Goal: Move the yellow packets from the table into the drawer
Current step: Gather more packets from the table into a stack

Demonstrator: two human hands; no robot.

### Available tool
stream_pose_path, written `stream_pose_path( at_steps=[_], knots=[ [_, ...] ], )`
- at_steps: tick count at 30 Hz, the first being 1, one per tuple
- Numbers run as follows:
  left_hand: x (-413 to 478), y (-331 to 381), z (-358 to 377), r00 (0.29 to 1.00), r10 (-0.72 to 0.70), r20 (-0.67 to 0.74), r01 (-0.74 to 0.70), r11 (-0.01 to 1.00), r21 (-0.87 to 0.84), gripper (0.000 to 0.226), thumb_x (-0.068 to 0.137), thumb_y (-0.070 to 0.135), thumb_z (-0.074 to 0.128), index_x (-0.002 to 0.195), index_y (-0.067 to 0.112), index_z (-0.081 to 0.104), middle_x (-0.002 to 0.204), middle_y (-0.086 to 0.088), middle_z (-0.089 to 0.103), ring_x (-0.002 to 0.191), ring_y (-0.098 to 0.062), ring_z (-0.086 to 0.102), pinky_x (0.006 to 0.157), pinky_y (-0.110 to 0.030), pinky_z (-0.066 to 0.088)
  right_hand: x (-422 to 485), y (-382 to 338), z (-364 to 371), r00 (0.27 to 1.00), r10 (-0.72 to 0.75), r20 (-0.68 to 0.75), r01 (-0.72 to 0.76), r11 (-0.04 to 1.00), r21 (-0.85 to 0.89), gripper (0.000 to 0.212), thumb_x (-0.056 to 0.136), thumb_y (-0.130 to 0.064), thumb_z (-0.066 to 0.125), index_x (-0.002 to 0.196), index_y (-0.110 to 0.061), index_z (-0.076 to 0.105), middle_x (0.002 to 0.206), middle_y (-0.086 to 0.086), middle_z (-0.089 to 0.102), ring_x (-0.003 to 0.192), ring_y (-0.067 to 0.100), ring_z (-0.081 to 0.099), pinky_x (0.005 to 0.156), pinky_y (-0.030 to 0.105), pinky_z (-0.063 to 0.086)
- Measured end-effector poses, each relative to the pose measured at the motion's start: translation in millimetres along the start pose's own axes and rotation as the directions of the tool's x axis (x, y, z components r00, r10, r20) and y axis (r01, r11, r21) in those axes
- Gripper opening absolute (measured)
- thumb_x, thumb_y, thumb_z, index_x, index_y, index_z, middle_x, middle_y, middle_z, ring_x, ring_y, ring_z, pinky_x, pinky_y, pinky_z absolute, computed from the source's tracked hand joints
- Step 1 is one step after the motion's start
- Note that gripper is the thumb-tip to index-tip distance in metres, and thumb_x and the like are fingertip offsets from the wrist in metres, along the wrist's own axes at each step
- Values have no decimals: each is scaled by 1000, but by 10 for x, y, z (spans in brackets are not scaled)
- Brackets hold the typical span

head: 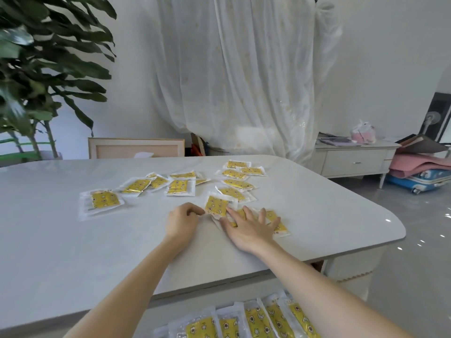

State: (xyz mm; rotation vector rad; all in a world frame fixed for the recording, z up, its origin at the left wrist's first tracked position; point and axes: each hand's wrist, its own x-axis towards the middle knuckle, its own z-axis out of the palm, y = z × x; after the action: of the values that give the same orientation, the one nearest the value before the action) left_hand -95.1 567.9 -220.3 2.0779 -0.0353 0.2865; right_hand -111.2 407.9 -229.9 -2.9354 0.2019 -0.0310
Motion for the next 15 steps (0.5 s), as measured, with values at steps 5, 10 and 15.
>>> stream_pose_path(
  at_steps=[5, 10, 15],
  knots=[
    [-165, -152, -287, 963, -63, -261, 37, 994, -104, 18, 93, 12, 42, 103, 12, 56, 111, -2, 48, 112, -25, 49, 91, -31, 37, -297, -415, 41, 973, -222, 60, 214, 970, 114, 53, 95, -61, 12, 147, -52, 10, 161, -10, 9, 149, 30, -3, 112, 62, -9],
    [-382, -214, -443, 935, 272, -226, -193, 928, 318, 26, 95, 16, 39, 114, 19, 56, 122, 4, 52, 117, -19, 43, 101, -31, 32, -316, -458, -125, 967, -91, -238, 233, 694, 682, 45, 102, -19, 31, 146, -25, 39, 149, -4, 42, 135, 14, 41, 98, 23, 35],
    [-482, -174, -474, 884, 467, 20, -409, 753, 516, 51, 84, 46, 23, 116, 33, 60, 123, 15, 56, 120, -13, 48, 107, -29, 29, 19, -259, -318, 967, 0, -256, 148, 815, 560, 42, 98, -14, 37, 137, -22, 50, 138, 2, 54, 121, 24, 54, 90, 29, 43]
  ],
)
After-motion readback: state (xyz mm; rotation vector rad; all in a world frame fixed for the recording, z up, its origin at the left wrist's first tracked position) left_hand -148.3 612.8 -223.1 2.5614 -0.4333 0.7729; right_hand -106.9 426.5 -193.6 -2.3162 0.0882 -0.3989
